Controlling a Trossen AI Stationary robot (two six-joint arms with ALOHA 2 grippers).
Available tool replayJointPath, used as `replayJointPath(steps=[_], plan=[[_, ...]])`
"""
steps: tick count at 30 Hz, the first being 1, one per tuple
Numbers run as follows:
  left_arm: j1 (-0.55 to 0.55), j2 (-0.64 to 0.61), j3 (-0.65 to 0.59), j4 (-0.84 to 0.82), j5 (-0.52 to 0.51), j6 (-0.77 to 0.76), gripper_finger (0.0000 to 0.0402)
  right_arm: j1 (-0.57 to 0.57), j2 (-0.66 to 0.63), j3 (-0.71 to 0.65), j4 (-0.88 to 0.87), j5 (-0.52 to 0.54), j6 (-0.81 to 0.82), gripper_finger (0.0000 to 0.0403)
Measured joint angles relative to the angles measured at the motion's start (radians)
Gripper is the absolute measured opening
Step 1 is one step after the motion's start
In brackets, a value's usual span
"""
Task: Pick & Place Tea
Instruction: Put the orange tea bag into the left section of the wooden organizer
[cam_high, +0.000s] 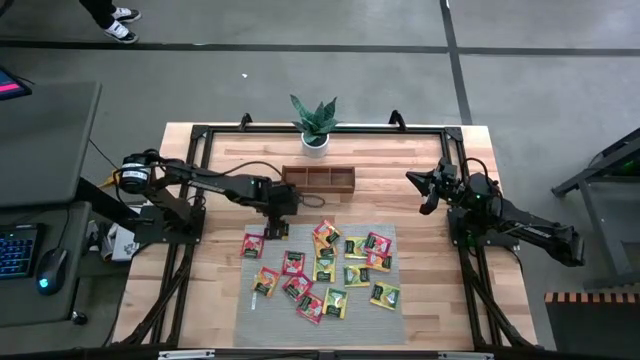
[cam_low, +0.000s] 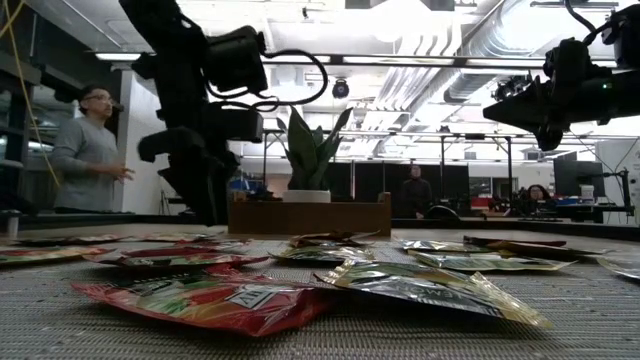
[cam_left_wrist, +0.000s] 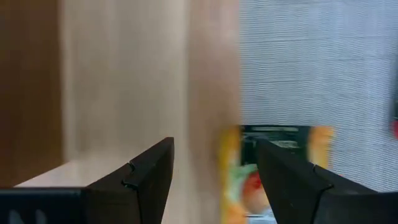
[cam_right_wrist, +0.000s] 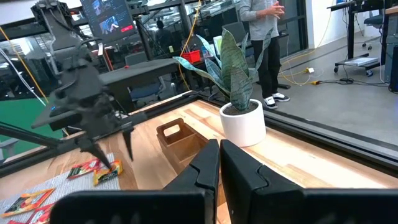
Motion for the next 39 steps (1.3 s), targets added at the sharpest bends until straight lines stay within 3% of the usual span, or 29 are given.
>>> replayJointPath(steps=[5,11,39], plan=[[0.071,0.000,0.000,-0.002,0.082,0.023,0.0220,0.000,0.000,0.000,0.000,0.000,0.000,0.0012],[0.077,0.000,-0.001,-0.015,0.181,0.053,0.0220,0.000,0.000,0.000,0.000,0.000,0.000,0.0012],[0.047,0.077,0.002,0.024,0.183,0.060,0.0220,0.000,0.000,0.000,0.000,0.000,0.000,0.0012]])
